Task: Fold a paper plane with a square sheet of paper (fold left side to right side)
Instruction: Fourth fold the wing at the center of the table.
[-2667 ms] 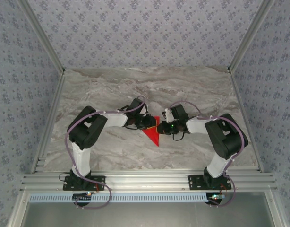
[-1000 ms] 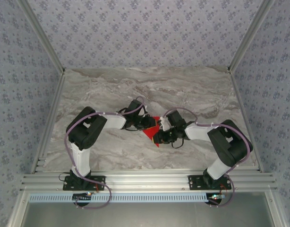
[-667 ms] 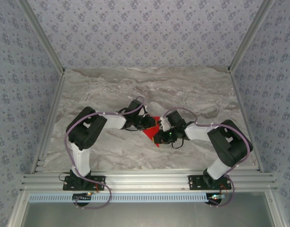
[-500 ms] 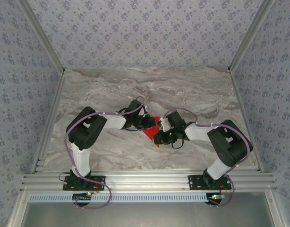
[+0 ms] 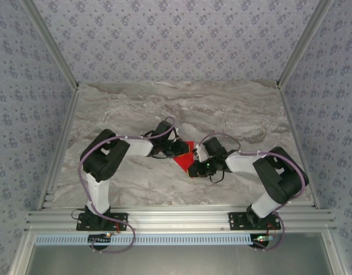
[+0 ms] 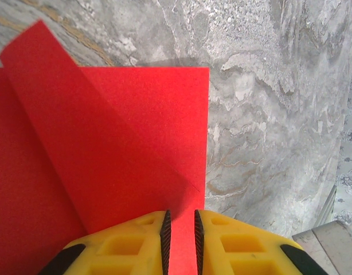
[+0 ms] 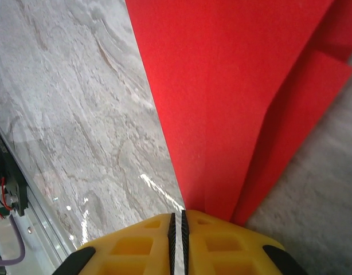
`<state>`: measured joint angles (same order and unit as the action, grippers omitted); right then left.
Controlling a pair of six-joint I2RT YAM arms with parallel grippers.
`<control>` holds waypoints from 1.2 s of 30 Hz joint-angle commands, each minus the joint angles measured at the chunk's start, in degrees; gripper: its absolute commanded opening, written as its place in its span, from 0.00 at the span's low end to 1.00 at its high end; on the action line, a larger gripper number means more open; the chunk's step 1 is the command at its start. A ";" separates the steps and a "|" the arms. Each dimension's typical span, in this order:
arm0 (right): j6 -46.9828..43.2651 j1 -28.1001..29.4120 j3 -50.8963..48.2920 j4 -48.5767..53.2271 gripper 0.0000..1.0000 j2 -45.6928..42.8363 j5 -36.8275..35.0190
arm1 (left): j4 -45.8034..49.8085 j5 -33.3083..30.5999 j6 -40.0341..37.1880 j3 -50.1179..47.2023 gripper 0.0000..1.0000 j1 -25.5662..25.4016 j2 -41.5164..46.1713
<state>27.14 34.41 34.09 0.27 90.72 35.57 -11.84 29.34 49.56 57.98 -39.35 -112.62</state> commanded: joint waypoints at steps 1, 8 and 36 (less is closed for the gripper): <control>-0.62 1.09 -3.08 9.51 0.15 -0.96 0.22 | 7.01 -3.40 -0.68 -2.34 0.21 0.95 -2.17; -0.90 0.71 -4.26 12.57 0.11 -6.45 2.48 | 7.18 -3.20 -0.61 -2.17 0.21 0.96 -2.04; 1.87 -3.41 4.24 5.04 0.03 7.03 -3.86 | 7.69 -2.81 -1.53 -0.51 0.21 0.78 -1.14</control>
<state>30.41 30.76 39.27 1.48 95.59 35.99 -11.44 29.34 49.52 58.22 -39.38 -112.62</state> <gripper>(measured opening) 0.057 0.213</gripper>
